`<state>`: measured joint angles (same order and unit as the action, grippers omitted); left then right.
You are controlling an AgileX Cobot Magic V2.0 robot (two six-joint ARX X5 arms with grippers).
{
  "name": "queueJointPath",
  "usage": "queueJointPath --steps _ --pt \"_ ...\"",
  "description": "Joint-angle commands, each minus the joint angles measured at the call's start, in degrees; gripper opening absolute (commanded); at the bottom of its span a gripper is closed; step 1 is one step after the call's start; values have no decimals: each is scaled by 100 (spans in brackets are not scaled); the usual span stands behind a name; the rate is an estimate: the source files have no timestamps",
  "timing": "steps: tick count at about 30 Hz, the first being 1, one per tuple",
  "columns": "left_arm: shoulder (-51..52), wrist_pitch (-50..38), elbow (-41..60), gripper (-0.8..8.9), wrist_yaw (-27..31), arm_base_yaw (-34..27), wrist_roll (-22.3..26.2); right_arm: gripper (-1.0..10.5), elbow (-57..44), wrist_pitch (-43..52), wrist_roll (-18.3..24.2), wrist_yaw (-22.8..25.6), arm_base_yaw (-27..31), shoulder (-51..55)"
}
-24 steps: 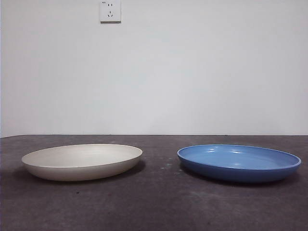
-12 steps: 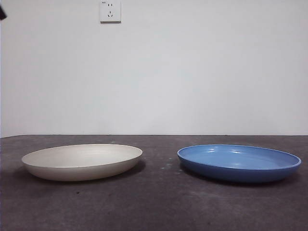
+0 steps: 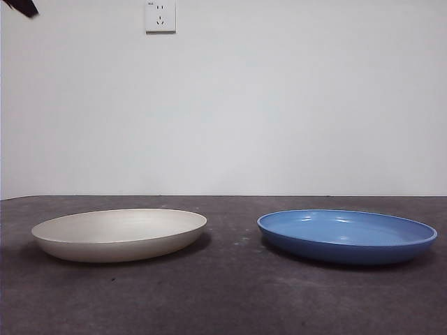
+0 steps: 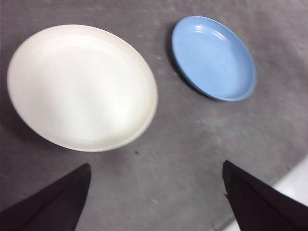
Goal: Pick up the white plate, put it on the blue plate, put it on desk
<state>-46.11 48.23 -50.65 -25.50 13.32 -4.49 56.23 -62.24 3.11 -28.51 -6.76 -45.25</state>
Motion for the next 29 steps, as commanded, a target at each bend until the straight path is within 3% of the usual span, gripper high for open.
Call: queueJointPath --steps 1,12,20,29 --pt "-260 -271 -140 442 273 20 -116 419 90 46 -50 0 -24 -33" --pt "-2124 -455 -1132 438 1659 17 -2 419 90 46 -79 -2 -28 -33" --pt "-3521 -525 -1805 437 1700 -81 184 419 90 46 -79 -2 -28 -33" --pt "-4485 -879 -1821 437 1696 -343 260 419 90 63 -76 0 -28 -33"
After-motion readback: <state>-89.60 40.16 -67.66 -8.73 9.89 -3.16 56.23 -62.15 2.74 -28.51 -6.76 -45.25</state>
